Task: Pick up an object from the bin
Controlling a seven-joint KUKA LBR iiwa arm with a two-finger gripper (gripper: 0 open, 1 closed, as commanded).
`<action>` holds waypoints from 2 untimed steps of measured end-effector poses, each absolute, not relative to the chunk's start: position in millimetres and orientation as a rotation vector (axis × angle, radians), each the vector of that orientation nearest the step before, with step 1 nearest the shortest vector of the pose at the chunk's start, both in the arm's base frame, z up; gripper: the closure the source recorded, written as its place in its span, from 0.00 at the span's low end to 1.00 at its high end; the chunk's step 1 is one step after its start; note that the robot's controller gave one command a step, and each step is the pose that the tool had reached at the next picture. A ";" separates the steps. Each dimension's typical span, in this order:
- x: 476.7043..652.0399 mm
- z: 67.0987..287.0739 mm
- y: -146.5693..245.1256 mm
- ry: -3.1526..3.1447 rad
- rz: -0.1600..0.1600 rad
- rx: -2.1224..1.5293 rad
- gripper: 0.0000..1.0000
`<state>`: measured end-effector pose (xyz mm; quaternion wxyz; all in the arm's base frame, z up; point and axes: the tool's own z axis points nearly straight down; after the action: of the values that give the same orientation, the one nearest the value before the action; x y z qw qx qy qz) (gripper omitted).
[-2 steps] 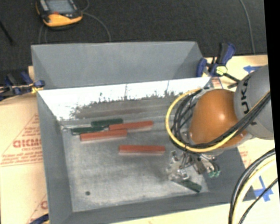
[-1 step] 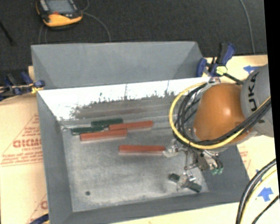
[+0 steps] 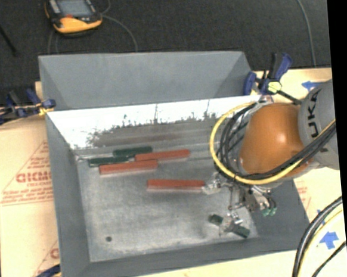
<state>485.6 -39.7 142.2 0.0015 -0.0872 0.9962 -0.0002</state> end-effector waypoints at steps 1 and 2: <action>489.9 79.1 -70.6 3.141 0.000 -0.298 1.00; 490.2 79.2 -70.6 3.140 -0.001 -0.299 1.00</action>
Offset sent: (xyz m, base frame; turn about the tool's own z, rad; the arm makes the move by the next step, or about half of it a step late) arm 0.0000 0.0000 0.0000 0.0000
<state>490.2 -70.6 79.2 -0.0064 -0.0949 0.9955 -0.0002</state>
